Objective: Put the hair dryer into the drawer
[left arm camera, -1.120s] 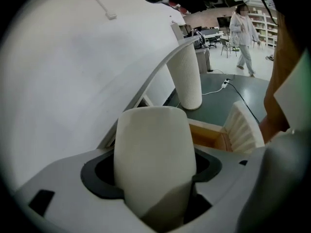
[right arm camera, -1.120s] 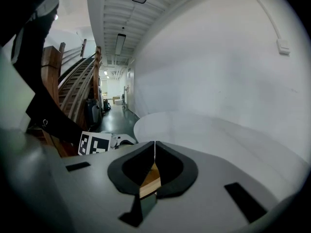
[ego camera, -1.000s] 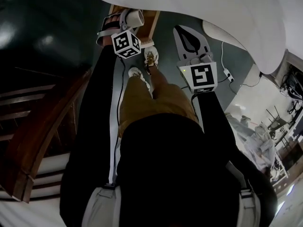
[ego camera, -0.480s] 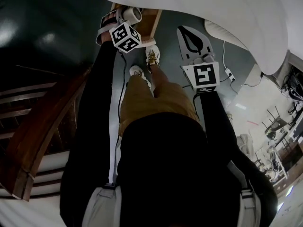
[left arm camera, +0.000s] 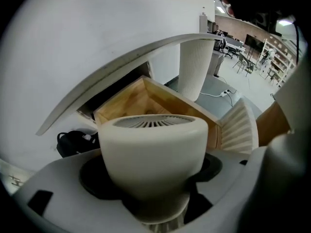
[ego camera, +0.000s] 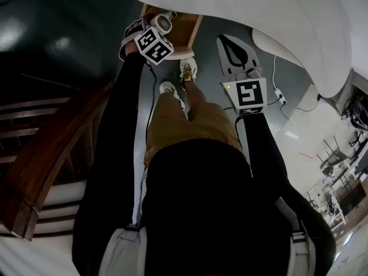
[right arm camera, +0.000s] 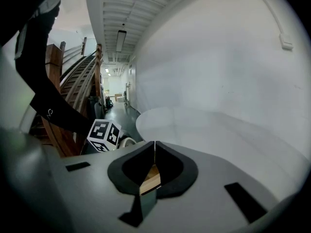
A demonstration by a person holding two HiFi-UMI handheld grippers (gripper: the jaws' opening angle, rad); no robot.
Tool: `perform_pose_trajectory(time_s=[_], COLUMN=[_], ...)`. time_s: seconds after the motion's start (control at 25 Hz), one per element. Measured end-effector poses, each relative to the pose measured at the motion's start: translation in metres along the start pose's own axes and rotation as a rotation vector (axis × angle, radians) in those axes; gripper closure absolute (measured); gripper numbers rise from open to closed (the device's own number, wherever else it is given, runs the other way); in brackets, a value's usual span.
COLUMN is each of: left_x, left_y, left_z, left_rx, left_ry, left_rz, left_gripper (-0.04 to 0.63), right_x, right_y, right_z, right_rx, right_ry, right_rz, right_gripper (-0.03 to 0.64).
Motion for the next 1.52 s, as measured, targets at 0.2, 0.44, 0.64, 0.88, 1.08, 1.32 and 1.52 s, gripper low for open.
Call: perform_pose_trajectory(time_s=[0.2,0.44,0.64,0.88,1.08,1.32,1.52], left_x=[-0.002,-0.004,-0.008,-0.017,-0.009,0.013,0.026], left_y=[0.0,-0.006,-0.007,-0.009,-0.013,-0.014,-0.02], left_z=[-0.003,-0.005,-0.005,-0.007,-0.007,-0.005,-0.002], left_rx=[-0.074,-0.073,-0.074,-0.121,-0.095,-0.097,-0.019], left_ry=[0.037,0.047,0.067,0.07,0.083,0.098,0.177], left_rz=[-0.051,-0.062,-0.019,-0.024,-0.026,-0.069,-0.146], left_gripper=[0.213,0.213,0.213,0.213,0.213,0.215,0.215], right_x=[0.0,-0.002,-0.003,-0.004,-0.003,-0.005,-0.012], right_y=[0.0,-0.003,-0.007,-0.01,-0.009,-0.009,-0.012], right_z=[-0.001,0.001,0.001,-0.001,0.001,-0.005,-0.013], right_rx=[0.006,0.006,0.013,0.022,0.021,0.025,0.022], right_ry=[0.003,-0.016,-0.011,-0.015,-0.026,-0.016,0.003], right_rz=[0.004,-0.002,-0.004,0.0,0.011,0.011,0.001], right_gripper=[0.588,0.588,0.588,0.588,0.588,0.588,0.588])
Point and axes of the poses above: the fingertips, and each gripper's own axes: x forward along the fingers, y to its left, z out of its top, the point moved 9 cm from there along -x, backward along the fingers, and after that the axes turned 5 degrees about x, right-handed, at the moved point
